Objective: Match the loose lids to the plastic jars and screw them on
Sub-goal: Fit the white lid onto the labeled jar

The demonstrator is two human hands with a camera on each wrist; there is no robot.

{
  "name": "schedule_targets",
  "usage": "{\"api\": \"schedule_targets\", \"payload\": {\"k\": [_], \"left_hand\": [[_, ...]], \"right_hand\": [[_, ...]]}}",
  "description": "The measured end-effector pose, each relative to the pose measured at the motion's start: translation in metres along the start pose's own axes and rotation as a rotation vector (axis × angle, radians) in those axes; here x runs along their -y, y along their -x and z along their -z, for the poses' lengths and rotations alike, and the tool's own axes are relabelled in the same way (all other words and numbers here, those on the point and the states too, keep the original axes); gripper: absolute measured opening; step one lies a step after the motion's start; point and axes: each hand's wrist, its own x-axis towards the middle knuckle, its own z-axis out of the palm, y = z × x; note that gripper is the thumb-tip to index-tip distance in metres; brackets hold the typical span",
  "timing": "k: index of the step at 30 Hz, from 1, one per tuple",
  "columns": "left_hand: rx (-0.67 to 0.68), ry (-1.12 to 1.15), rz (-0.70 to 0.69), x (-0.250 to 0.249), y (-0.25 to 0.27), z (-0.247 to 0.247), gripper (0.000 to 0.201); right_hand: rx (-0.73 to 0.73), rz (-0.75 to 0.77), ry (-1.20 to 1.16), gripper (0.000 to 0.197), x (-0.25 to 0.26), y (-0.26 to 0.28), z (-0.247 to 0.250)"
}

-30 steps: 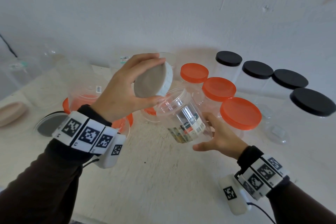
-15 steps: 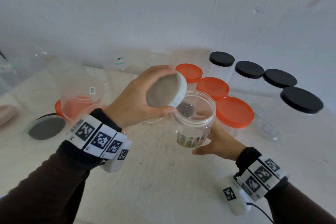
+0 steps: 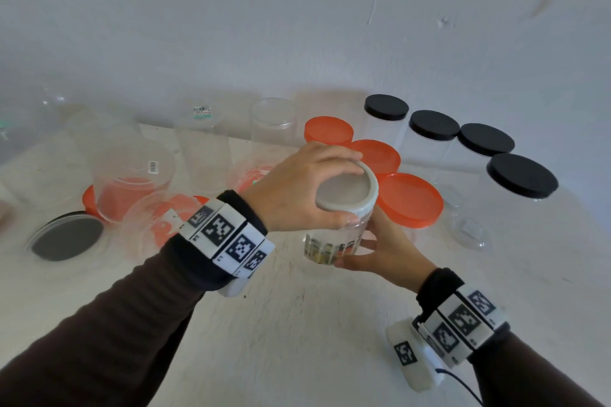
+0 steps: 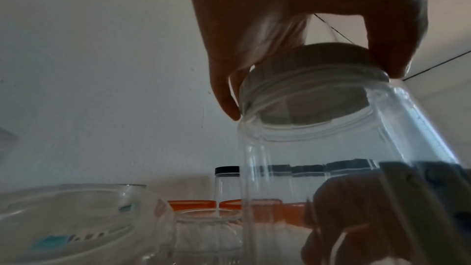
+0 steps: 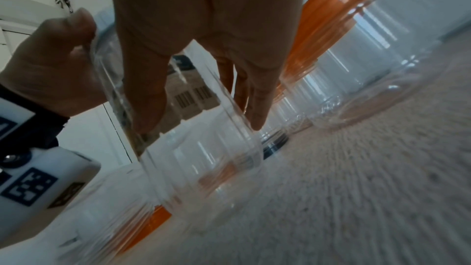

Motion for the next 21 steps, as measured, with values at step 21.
{"api": "schedule_targets", "payload": {"k": [21], "left_hand": [[-0.168, 0.649, 0.357, 0.017, 0.028, -0.041, 0.111]], "right_hand": [[0.380, 0.133, 0.946, 0.092, 0.154, -0.024, 0.041]]}}
